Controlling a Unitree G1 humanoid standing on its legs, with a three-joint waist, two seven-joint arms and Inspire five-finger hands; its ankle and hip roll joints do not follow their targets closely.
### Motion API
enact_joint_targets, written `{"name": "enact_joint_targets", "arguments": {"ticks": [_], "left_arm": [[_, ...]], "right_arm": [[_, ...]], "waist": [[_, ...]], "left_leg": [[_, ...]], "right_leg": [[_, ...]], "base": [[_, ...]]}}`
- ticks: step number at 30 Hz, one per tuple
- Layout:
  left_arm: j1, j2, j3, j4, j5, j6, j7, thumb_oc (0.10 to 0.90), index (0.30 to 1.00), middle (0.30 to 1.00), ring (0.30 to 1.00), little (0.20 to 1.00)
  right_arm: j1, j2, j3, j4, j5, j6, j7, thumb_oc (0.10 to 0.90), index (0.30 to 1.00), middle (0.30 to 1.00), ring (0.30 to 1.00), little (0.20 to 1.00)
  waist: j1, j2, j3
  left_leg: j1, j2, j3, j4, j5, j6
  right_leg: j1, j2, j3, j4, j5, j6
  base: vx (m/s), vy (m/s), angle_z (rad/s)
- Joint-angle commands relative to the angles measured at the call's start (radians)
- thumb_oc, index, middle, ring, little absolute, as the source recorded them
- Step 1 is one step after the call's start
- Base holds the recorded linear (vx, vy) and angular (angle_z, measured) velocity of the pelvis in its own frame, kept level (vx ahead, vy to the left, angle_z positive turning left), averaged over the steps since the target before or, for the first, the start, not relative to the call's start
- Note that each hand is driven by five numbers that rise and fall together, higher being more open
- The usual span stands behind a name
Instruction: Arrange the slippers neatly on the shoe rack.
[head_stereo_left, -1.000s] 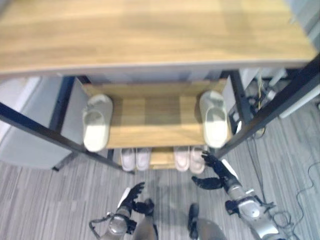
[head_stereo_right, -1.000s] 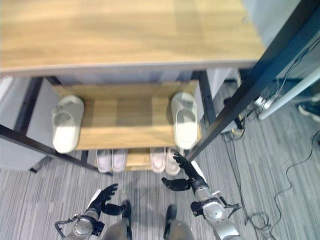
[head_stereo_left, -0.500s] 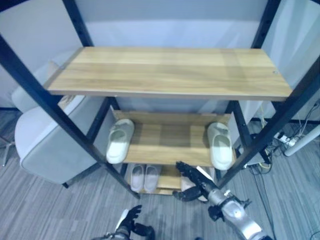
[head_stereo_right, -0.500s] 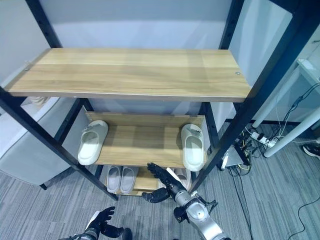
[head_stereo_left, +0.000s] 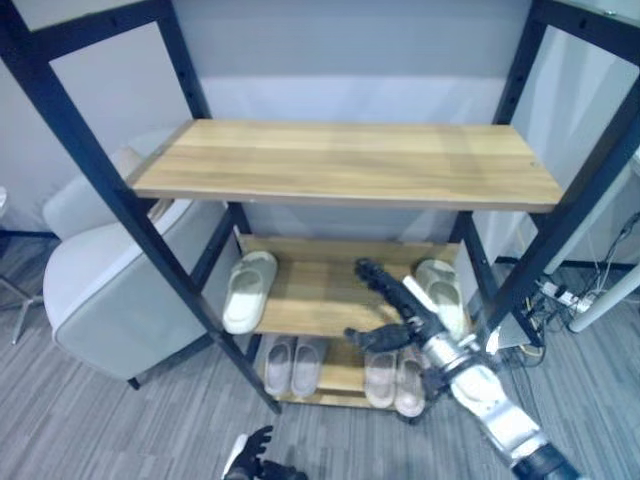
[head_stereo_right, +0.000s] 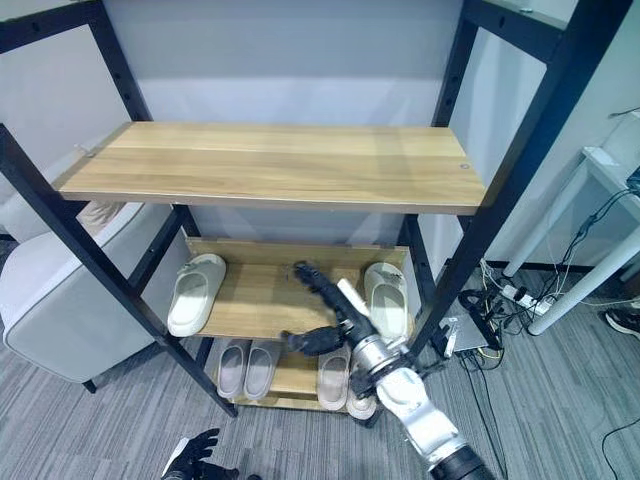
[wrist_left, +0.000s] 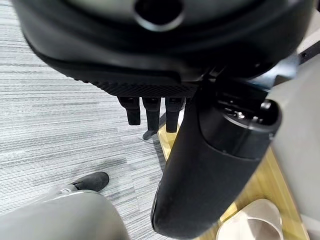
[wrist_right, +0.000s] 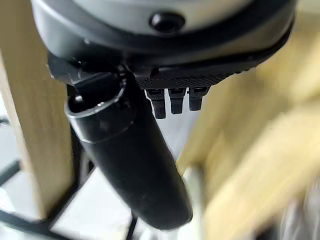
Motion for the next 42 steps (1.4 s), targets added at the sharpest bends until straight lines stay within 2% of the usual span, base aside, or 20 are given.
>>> {"name": "enact_joint_targets", "arguments": {"ticks": [1,2,7,16,30,38,42], "left_arm": [[-0.064,-0.031,-0.049,0.044,0.049,-0.031,0.017,0.8,0.9,0.9,0.9,0.9],[-0.065,-0.028,-0.052,0.042,0.057,-0.033,0.013,0.8,0.9,0.9,0.9,0.9],[-0.075,-0.017,-0.058,0.047,0.072,-0.033,0.001,0.8,0.9,0.9,0.9,0.9],[-0.088,-0.002,-0.074,0.037,0.071,-0.03,-0.025,0.8,0.9,0.9,0.9,0.9],[-0.095,0.015,-0.075,0.048,0.073,-0.02,-0.054,0.8,0.9,0.9,0.9,0.9],[-0.107,0.019,-0.08,0.056,0.065,-0.017,-0.06,0.8,0.9,0.9,0.9,0.9],[-0.121,0.024,-0.086,0.059,0.053,-0.015,-0.056,0.8,0.9,0.9,0.9,0.9]], "right_arm": [[-0.156,-0.031,-0.081,-0.074,-0.182,-0.07,-0.117,0.8,0.9,0.9,0.9,0.9],[-0.186,-0.065,-0.098,-0.052,-0.272,-0.042,-0.153,0.8,0.9,0.9,0.9,0.9],[-0.276,-0.156,-0.098,0.021,-0.463,0.019,-0.194,0.8,0.9,0.9,0.9,0.9],[-0.398,-0.235,-0.038,0.224,-0.616,0.112,-0.18,0.8,0.9,0.9,0.9,0.9],[-0.49,-0.296,0.063,0.402,-0.689,0.164,-0.104,0.8,0.9,0.9,0.9,0.9],[-0.565,-0.282,0.157,0.475,-0.713,0.172,-0.061,0.8,0.9,0.9,0.9,0.9],[-0.647,-0.259,0.227,0.567,-0.731,0.192,-0.047,0.8,0.9,0.9,0.9,0.9]], "waist": [[0.025,-0.027,-0.011],[0.029,-0.032,-0.008],[0.038,-0.051,0.001],[0.054,-0.077,0.016],[0.06,-0.113,0.031],[0.071,-0.128,0.047],[0.083,-0.138,0.064]], "left_leg": [[0.051,-0.014,0.019,-0.003,-0.093,-0.019],[0.05,-0.016,0.018,-0.003,-0.096,-0.017],[0.049,-0.016,0.015,-0.003,-0.116,-0.015],[0.044,-0.026,0.019,-0.003,-0.129,-0.002],[0.034,-0.035,0.024,-0.003,-0.138,0.009],[0.01,-0.038,0.021,-0.003,-0.135,0.011],[-0.015,-0.041,0.012,-0.003,-0.125,0.01]], "right_leg": [[-0.008,-0.015,0.012,0.007,-0.056,0.063],[-0.007,-0.017,0.007,0.007,-0.056,0.065],[-0.007,-0.02,0.007,0.007,-0.064,0.07],[-0.013,-0.028,0.005,0.007,-0.057,0.075],[-0.031,-0.036,0.006,0.012,-0.049,0.082],[-0.054,-0.042,0.005,0.012,-0.042,0.085],[-0.073,-0.044,-0.003,0.013,-0.037,0.086]], "base": [[-0.04,0.035,0.0],[0.04,0.021,0.0],[0.0,0.017,0.01],[0.01,0.005,0.0],[0.0,0.0,0.0],[-0.01,-0.001,-0.03],[-0.04,-0.002,0.01]]}}
